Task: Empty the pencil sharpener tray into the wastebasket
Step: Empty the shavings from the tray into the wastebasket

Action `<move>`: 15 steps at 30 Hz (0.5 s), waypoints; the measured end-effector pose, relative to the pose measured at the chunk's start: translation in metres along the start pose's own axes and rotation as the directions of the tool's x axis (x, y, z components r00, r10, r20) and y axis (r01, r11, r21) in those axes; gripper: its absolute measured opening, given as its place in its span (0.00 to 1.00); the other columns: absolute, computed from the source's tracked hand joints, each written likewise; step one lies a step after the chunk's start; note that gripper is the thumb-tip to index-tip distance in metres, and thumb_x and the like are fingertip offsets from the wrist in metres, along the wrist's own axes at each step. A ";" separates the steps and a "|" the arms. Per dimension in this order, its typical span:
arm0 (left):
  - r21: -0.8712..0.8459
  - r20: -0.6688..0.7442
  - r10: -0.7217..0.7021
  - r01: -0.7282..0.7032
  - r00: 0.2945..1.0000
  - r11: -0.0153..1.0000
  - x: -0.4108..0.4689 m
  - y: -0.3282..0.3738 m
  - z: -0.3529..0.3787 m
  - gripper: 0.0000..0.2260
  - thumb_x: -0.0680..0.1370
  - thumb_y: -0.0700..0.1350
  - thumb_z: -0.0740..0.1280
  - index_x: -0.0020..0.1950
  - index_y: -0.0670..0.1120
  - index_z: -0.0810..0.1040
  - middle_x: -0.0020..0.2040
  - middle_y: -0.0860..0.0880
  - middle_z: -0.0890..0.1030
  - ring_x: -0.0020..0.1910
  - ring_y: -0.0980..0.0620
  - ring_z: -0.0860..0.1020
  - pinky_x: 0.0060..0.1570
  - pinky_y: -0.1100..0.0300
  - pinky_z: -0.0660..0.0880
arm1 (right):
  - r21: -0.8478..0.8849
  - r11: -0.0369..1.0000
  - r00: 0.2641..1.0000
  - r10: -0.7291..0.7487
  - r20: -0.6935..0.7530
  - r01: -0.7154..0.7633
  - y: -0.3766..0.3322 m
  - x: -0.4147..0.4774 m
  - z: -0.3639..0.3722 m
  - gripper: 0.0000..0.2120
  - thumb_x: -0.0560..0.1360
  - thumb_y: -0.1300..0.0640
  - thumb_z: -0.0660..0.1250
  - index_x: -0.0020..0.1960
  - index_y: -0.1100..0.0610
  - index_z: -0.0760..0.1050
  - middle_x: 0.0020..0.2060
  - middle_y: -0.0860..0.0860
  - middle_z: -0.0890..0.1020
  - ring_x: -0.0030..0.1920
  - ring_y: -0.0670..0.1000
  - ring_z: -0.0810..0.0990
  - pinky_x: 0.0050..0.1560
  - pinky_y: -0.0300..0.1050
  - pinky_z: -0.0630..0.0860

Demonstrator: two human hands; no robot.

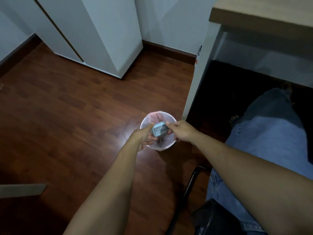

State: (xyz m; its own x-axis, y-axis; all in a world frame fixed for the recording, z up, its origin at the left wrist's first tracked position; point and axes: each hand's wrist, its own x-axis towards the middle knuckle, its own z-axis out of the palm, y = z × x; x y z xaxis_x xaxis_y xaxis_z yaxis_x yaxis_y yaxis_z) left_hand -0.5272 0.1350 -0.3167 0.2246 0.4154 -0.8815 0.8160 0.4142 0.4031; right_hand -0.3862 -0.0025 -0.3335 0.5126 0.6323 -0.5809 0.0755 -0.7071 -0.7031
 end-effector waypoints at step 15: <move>0.060 0.036 0.032 -0.035 0.999 0.998 0.006 -0.001 -0.005 0.31 0.81 0.70 0.62 0.66 0.47 0.87 0.53 0.52 0.93 0.49 0.54 0.87 0.52 0.53 0.72 | -0.011 1.000 1.000 0.027 0.015 -0.027 0.000 0.005 -0.001 0.32 0.87 0.36 0.61 0.62 0.63 0.87 0.54 0.61 0.91 0.40 0.60 0.89 0.36 0.45 0.80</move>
State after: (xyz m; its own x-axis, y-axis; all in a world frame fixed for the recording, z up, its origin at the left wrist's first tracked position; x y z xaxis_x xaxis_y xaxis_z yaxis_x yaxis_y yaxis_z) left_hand -0.5290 0.1413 -0.3213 0.2701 0.3989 -0.8763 0.8382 0.3504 0.4179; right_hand -0.3827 0.0003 -0.3354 0.5019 0.6173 -0.6057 0.0712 -0.7275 -0.6824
